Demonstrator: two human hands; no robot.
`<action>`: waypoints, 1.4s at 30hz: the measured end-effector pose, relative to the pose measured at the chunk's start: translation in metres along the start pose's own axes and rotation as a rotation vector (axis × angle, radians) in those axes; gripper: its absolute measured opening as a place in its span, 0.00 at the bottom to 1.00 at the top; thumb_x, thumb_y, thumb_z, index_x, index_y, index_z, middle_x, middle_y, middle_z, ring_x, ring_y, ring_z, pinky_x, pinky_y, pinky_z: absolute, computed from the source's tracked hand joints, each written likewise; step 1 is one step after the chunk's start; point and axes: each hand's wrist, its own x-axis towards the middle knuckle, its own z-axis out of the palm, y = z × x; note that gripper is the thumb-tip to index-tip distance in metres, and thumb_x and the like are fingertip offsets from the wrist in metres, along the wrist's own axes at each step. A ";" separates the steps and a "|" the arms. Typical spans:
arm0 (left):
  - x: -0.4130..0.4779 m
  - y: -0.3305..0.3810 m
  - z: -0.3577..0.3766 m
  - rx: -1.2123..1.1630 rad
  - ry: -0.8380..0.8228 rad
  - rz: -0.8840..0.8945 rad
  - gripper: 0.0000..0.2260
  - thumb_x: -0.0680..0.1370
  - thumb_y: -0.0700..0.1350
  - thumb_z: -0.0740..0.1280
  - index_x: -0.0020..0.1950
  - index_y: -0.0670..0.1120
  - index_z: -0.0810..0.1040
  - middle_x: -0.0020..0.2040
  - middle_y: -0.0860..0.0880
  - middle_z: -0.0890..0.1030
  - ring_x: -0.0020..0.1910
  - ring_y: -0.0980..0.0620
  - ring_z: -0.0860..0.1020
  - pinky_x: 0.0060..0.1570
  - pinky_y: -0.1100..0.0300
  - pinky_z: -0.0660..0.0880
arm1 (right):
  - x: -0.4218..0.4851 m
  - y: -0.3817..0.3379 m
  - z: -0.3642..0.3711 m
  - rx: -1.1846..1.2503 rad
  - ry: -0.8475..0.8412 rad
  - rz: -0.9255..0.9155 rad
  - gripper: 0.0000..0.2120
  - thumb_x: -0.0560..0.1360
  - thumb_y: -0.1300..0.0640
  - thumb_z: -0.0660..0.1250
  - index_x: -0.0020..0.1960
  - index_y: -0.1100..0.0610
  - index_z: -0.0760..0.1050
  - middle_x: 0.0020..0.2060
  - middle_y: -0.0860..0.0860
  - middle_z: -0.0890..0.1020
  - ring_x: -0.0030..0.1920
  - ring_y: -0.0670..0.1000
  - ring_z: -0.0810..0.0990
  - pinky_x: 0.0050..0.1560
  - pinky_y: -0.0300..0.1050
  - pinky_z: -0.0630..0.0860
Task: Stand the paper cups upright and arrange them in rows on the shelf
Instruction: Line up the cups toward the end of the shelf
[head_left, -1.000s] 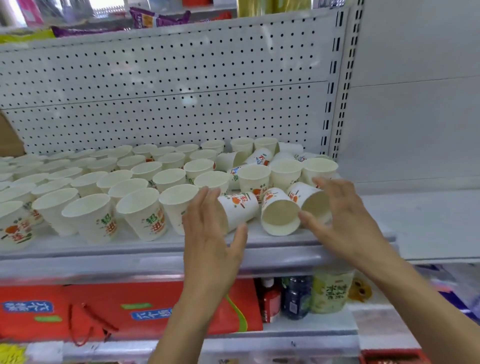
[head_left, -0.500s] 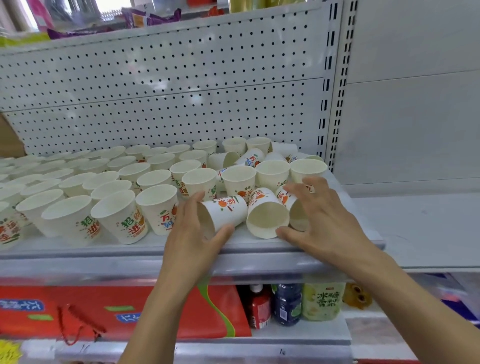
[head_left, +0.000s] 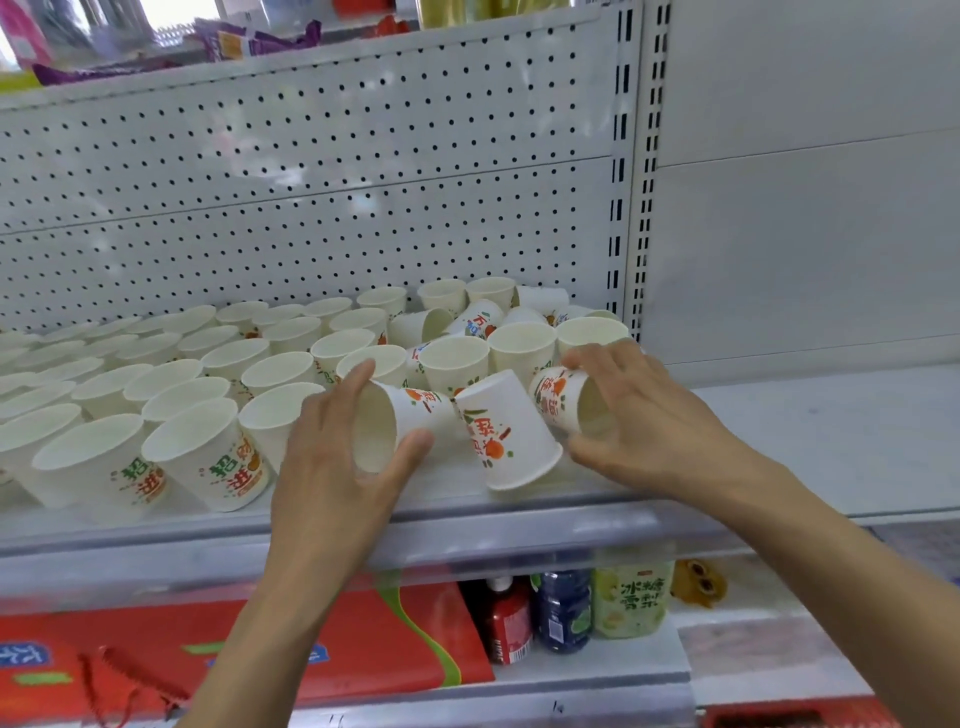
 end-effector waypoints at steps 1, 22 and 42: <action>0.003 0.002 -0.002 0.058 0.018 0.023 0.35 0.69 0.66 0.63 0.74 0.57 0.64 0.64 0.50 0.71 0.63 0.50 0.68 0.60 0.53 0.66 | 0.002 0.000 -0.005 -0.002 -0.004 0.001 0.31 0.71 0.45 0.67 0.70 0.44 0.57 0.65 0.50 0.64 0.60 0.53 0.67 0.51 0.48 0.72; 0.012 0.071 0.041 0.299 -0.066 0.301 0.33 0.74 0.69 0.53 0.70 0.49 0.70 0.55 0.51 0.79 0.53 0.48 0.77 0.48 0.53 0.75 | 0.013 0.007 -0.035 -0.108 -0.077 -0.056 0.36 0.70 0.31 0.61 0.74 0.38 0.56 0.70 0.43 0.63 0.69 0.47 0.60 0.62 0.50 0.70; -0.009 0.044 -0.007 -0.039 0.306 0.000 0.25 0.75 0.64 0.60 0.67 0.52 0.69 0.63 0.55 0.69 0.64 0.55 0.66 0.63 0.62 0.60 | 0.020 -0.045 -0.026 0.312 0.181 -0.342 0.31 0.68 0.39 0.68 0.65 0.44 0.58 0.55 0.41 0.69 0.45 0.42 0.71 0.42 0.41 0.71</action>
